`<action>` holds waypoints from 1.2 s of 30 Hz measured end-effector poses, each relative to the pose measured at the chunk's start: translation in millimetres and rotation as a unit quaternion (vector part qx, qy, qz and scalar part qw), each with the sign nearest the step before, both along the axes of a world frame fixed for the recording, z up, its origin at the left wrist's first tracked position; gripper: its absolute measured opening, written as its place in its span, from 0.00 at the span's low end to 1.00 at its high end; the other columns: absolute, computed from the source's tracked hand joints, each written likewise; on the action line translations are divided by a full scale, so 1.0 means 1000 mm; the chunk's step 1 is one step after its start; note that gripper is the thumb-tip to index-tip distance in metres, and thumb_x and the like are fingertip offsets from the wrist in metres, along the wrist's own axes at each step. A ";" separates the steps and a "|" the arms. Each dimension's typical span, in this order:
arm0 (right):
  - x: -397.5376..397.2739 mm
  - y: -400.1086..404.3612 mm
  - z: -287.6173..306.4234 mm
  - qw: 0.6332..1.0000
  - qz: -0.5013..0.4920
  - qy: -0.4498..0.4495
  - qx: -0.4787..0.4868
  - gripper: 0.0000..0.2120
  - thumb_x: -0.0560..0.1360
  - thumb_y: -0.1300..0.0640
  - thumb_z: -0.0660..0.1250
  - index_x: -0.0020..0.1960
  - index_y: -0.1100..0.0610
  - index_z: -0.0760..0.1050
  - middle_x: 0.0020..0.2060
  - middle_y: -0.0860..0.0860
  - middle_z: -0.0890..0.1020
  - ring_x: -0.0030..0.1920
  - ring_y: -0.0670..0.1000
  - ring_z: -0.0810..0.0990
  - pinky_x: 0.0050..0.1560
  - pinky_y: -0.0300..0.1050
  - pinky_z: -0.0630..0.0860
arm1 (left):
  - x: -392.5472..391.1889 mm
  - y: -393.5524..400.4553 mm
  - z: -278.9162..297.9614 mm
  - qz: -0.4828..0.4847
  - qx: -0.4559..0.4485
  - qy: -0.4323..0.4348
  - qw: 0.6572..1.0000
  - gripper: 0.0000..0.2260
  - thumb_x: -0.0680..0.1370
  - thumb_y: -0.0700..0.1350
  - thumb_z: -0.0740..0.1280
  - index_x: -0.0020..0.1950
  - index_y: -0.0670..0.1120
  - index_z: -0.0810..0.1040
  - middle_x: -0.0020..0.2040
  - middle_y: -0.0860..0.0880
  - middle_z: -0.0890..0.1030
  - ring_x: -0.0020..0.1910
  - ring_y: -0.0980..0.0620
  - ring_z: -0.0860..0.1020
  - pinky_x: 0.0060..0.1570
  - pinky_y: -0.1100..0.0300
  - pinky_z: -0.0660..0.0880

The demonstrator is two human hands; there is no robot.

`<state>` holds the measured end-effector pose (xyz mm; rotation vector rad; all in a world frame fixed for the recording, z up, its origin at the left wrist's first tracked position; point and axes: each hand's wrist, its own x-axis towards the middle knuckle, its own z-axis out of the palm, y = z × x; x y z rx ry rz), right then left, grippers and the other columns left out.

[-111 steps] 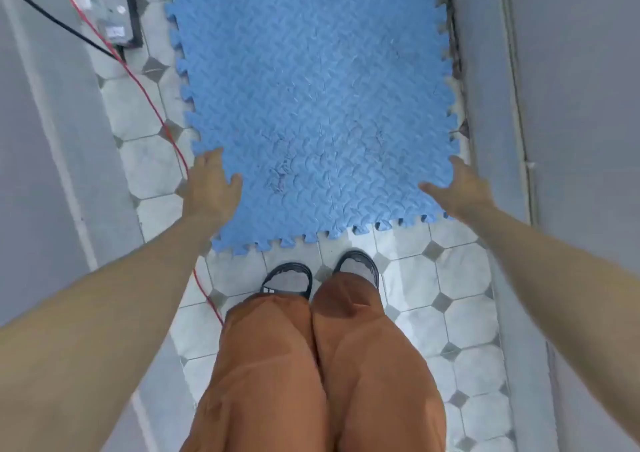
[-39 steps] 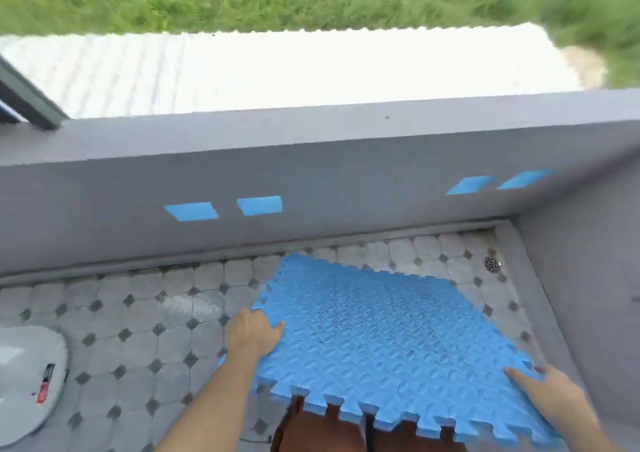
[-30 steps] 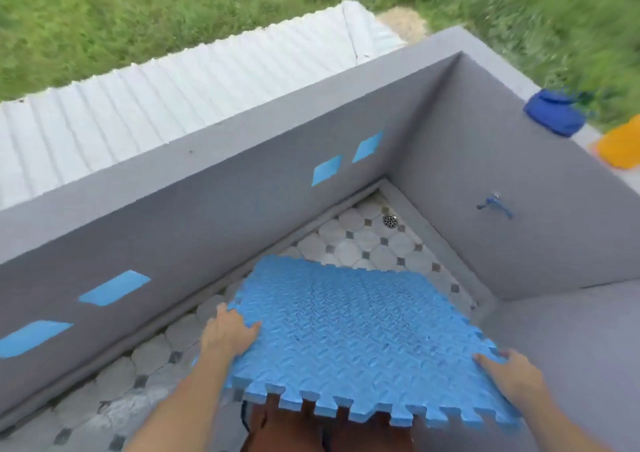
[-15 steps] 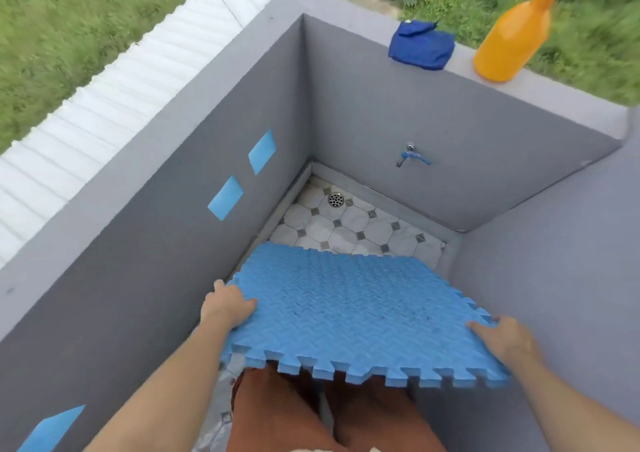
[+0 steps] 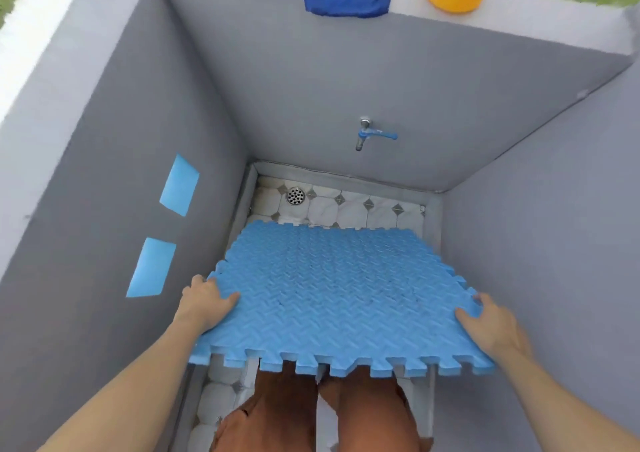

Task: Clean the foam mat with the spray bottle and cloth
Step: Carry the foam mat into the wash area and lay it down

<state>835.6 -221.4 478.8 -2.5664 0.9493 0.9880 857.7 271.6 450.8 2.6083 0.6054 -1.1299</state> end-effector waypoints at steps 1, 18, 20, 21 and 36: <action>0.005 0.008 -0.020 1.000 -0.001 0.005 0.012 0.34 0.73 0.35 0.65 0.74 0.48 0.65 0.65 0.60 0.73 0.66 0.61 0.74 0.64 0.55 0.72 | 0.011 0.006 -0.021 0.003 -0.002 -0.003 1.000 0.28 0.75 0.61 0.63 0.65 0.40 0.71 0.64 0.39 0.68 0.61 0.36 0.71 0.61 0.47 0.70; 0.000 0.033 -0.344 0.999 -0.002 0.013 0.047 0.49 0.65 0.28 0.69 0.78 0.46 0.58 0.76 0.57 0.56 0.76 0.61 0.56 0.74 0.59 0.60 | 0.058 0.025 -0.324 0.073 -0.030 -0.021 0.997 0.39 0.69 0.59 0.73 0.74 0.46 0.63 0.69 0.42 0.62 0.66 0.39 0.69 0.63 0.42 0.71; 0.004 0.033 -0.372 0.998 -0.030 0.000 0.059 0.46 0.66 0.32 0.72 0.78 0.47 0.60 0.76 0.57 0.57 0.76 0.60 0.59 0.74 0.58 0.62 | 0.066 0.024 -0.348 0.068 -0.028 -0.028 0.997 0.39 0.69 0.58 0.74 0.74 0.46 0.62 0.69 0.42 0.61 0.67 0.39 0.68 0.66 0.43 0.69; 0.005 0.032 -0.387 0.996 -0.050 -0.009 0.070 0.44 0.66 0.34 0.74 0.77 0.46 0.62 0.75 0.56 0.58 0.74 0.60 0.62 0.73 0.58 0.64 | 0.070 0.023 -0.359 0.073 -0.025 -0.030 0.997 0.39 0.69 0.58 0.74 0.74 0.46 0.61 0.70 0.42 0.61 0.67 0.39 0.68 0.67 0.44 0.67; -0.023 0.037 -0.536 0.969 -0.219 -0.055 0.103 0.24 0.70 0.45 0.71 0.62 0.44 0.64 0.57 0.54 0.71 0.59 0.61 0.75 0.62 0.58 0.73 | 0.050 0.013 -0.502 0.139 -0.031 0.020 0.990 0.52 0.67 0.53 0.77 0.78 0.54 0.44 0.76 0.43 0.57 0.73 0.41 0.62 0.67 0.46 0.65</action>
